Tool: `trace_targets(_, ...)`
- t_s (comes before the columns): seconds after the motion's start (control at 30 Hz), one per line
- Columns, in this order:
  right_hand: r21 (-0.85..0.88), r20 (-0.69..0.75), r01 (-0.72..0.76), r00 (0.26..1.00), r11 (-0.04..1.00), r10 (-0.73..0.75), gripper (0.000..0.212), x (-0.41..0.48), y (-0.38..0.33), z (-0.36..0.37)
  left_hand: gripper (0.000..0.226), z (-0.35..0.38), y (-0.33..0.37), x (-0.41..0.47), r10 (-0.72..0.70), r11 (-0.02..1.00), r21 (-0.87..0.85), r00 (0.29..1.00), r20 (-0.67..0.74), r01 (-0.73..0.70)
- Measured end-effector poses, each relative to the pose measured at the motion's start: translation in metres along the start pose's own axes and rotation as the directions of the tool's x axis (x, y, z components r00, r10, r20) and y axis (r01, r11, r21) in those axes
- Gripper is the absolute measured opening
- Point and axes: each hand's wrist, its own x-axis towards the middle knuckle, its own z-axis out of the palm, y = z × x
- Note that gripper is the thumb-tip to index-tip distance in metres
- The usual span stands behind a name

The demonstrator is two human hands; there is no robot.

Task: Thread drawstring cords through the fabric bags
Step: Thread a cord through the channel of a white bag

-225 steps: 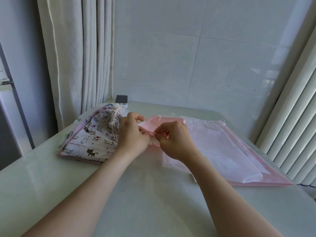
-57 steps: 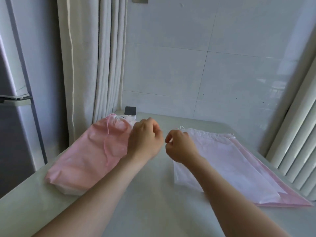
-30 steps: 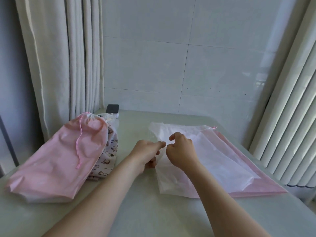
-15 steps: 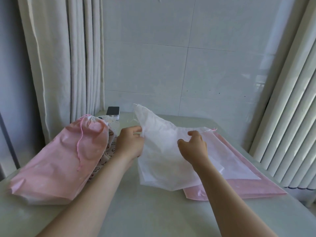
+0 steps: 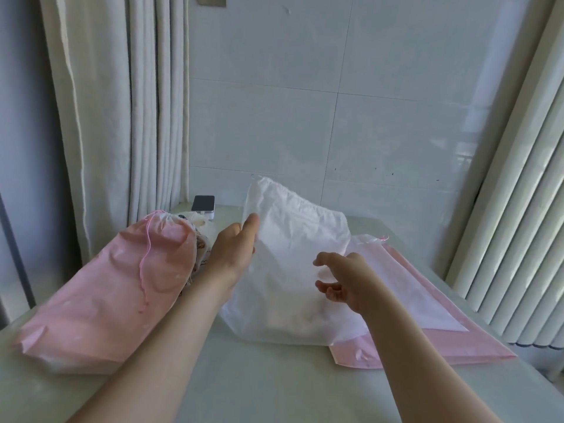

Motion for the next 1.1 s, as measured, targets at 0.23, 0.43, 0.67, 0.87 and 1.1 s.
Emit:
trace_targets(0.23, 0.155, 0.013, 0.079, 0.997, 0.985, -0.082, 0.025, 0.013, -0.004, 0.001, 0.027, -0.003, 0.011, -0.002, 0.236, 0.969, -0.085, 0.97, 0.05, -0.231)
trace_targets(0.43, 0.398, -0.181, 0.348, 0.937, 0.849, -0.299, 0.018, 0.022, -0.015, 0.004, 0.07, -0.003, 0.016, 0.003, 0.36, 0.932, -0.1, 0.917, 0.17, -0.348)
trace_targets(0.67, 0.505, -0.1, 0.476, 0.861, 0.72, -0.499, 0.036, 0.028, -0.015, 0.009, 0.103, -0.003, 0.029, -0.005, 0.331, 0.931, -0.172, 0.943, 0.021, -0.323)
trace_targets(0.87, 0.685, -0.066, 0.41, 0.858, 0.602, -0.509, 0.041, 0.021, -0.025, -0.002, 0.136, -0.007, 0.029, -0.008, 0.259, 0.898, -0.381, 0.964, 0.05, -0.222)
trace_targets(1.1, 0.764, 0.027, 0.12, 0.976, 0.634, -0.217, 0.027, 0.02, -0.012, -0.01, 0.124, -0.009, 0.017, -0.004, -0.017, 0.88, -0.475, 0.999, 0.029, 0.029)
